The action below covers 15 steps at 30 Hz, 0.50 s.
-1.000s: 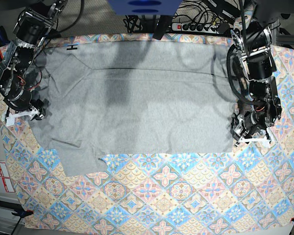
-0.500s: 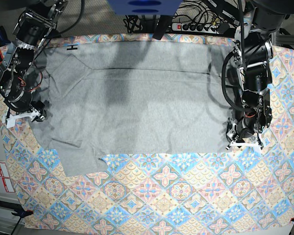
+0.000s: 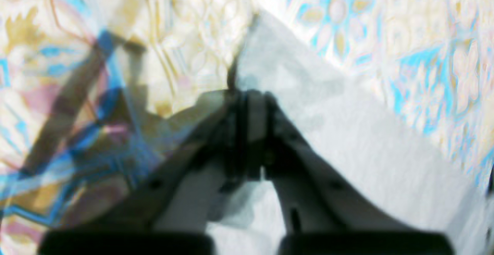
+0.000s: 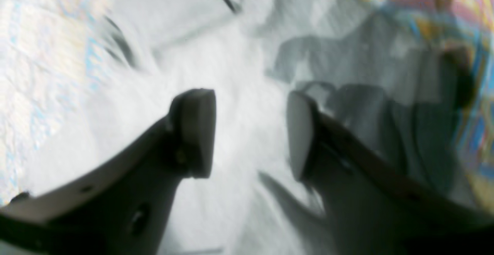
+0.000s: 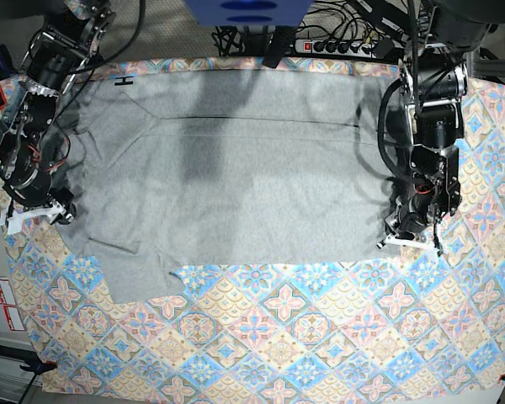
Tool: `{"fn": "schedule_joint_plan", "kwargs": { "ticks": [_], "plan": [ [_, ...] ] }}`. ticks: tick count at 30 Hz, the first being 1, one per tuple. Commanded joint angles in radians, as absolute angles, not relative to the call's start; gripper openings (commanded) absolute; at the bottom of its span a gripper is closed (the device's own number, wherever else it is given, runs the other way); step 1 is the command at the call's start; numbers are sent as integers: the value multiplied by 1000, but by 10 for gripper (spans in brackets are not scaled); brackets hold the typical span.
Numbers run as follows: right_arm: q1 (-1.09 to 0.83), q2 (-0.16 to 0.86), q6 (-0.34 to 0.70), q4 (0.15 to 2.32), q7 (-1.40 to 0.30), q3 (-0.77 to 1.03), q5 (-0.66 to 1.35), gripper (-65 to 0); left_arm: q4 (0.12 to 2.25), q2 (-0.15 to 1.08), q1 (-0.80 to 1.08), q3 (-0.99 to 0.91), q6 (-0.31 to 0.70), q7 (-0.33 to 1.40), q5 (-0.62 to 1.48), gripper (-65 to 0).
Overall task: Fold the T-shirt properly
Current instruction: 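Move both grippers down along the shirt sides to the hem, then grasp the hem corners with both grippers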
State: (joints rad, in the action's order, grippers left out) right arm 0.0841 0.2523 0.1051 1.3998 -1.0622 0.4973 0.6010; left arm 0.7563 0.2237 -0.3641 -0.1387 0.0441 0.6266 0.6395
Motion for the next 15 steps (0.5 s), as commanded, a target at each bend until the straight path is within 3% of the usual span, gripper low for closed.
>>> {"fn": "schedule_joint_plan", "kwargs": {
  "ticks": [1, 15],
  "plan": [
    [96, 278, 111, 1414, -1050, 499, 591, -361, 789, 217, -351, -133, 48, 662, 642, -650],
    [234, 328, 111, 1308, -1035, 400, 476, -360, 1159, 222, -166, -137, 47, 694, 642, -650]
  ]
}}
